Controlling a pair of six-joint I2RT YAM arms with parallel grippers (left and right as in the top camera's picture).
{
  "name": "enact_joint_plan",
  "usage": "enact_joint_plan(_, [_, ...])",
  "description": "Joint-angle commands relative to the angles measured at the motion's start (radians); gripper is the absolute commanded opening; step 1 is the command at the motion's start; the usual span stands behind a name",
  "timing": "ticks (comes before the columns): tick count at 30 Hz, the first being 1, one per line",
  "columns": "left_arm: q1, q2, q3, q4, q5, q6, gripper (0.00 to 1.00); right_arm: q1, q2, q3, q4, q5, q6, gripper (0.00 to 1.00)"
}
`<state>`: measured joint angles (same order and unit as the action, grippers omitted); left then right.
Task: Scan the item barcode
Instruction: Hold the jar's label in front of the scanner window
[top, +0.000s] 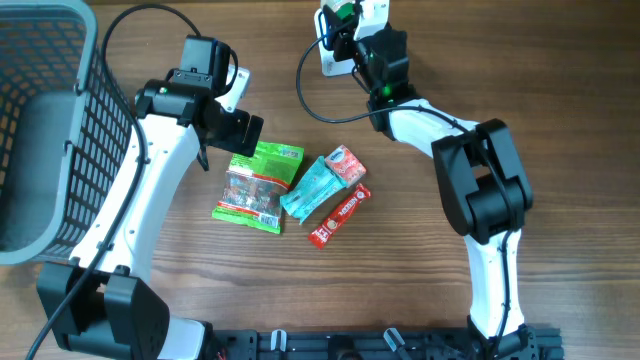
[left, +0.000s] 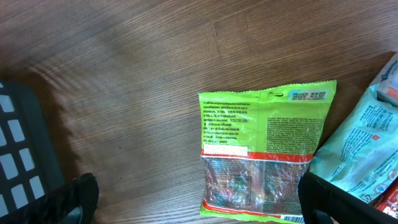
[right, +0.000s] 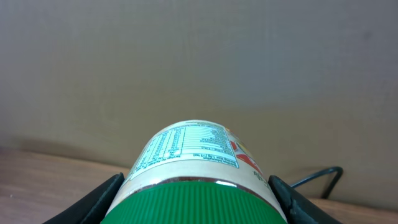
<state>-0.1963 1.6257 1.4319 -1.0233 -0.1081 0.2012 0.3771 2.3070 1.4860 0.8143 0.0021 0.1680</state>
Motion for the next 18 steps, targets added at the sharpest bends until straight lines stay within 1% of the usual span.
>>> enact_joint_plan(1, [-0.002, -0.004, 0.010, 0.003, -0.009, 0.011, 1.00, 0.004, 0.053, 0.021, 0.092, 0.069, 0.018, 0.22])
enact_joint_plan(3, [-0.002, -0.004, 0.010, 0.003, -0.009, 0.011, 1.00, 0.001, 0.081, 0.021, 0.150, 0.085, 0.020, 0.20])
enact_joint_plan(4, [-0.002, -0.004, 0.010, 0.003, -0.009, 0.011, 1.00, -0.001, 0.091, 0.021, 0.161, 0.084, 0.045, 0.20])
enact_joint_plan(6, [-0.002, -0.004, 0.010, 0.003, -0.009, 0.011, 1.00, -0.001, 0.091, 0.021, 0.118, 0.032, 0.092, 0.22])
enact_joint_plan(11, [-0.002, -0.004, 0.010, 0.003, -0.010, 0.011, 1.00, -0.010, 0.060, 0.020, 0.101, -0.033, 0.095, 0.23])
enact_joint_plan(12, [-0.002, -0.004, 0.010, 0.003, -0.009, 0.011, 1.00, -0.019, 0.026, 0.020, 0.063, -0.052, 0.095, 0.23])
enact_joint_plan(15, [-0.002, -0.004, 0.010, 0.003, -0.009, 0.011, 1.00, -0.053, -0.132, 0.020, -0.173, -0.083, 0.114, 0.22])
enact_joint_plan(17, [-0.002, -0.004, 0.010, 0.003, -0.009, 0.011, 1.00, -0.095, -0.293, 0.020, -0.426, -0.154, 0.119, 0.23])
enact_joint_plan(18, [-0.002, -0.004, 0.010, 0.003, -0.009, 0.011, 1.00, -0.113, -0.348, 0.020, -0.520, -0.196, 0.114, 0.23])
